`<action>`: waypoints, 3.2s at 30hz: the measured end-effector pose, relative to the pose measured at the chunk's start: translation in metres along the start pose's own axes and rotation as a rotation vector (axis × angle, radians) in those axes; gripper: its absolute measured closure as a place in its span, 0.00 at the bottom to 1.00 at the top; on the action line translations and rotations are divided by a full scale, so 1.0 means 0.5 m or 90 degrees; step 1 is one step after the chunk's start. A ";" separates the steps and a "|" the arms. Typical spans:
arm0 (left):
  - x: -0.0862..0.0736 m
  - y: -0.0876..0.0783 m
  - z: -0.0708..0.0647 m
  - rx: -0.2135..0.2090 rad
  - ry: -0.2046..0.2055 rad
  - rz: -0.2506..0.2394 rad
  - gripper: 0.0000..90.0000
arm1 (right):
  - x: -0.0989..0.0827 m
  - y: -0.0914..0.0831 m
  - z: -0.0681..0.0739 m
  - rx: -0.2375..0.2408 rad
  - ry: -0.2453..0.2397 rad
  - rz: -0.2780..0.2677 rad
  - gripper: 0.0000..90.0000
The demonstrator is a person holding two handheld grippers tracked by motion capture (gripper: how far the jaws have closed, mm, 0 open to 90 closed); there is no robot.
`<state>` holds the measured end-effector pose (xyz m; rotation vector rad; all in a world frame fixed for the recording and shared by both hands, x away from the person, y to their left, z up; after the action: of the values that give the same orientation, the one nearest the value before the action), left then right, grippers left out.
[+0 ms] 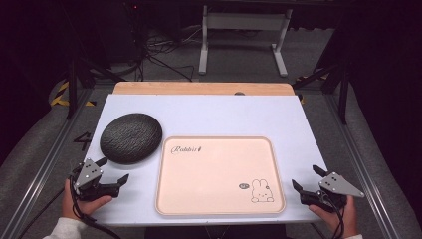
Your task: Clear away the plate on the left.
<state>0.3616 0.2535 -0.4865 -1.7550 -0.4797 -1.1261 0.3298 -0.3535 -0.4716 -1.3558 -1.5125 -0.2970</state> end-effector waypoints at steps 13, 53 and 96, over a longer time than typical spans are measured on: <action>0.003 0.001 -0.005 -0.008 0.013 0.003 0.11 | -0.001 -0.009 -0.003 -0.008 0.008 -0.002 0.16; 0.045 0.122 -0.023 0.223 0.328 0.130 0.26 | -0.002 -0.006 0.000 -0.001 0.005 0.001 0.17; 0.116 0.109 -0.134 0.234 0.502 0.024 0.94 | -0.006 0.000 0.006 0.010 -0.003 0.019 0.18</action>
<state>0.3979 0.1606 -0.4572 -0.8960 -0.1457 -1.4772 0.3277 -0.3530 -0.4754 -1.3665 -1.4942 -0.2634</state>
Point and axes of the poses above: each handheld gripper's, and its own axes: y roughly forward along the jaws, x roughly out of its top, z roughly to its left, the point moved 6 cm from there along y, roughly forward along the jaws, and after that the axes turned 14 degrees about -y, right-handed, at the moved point
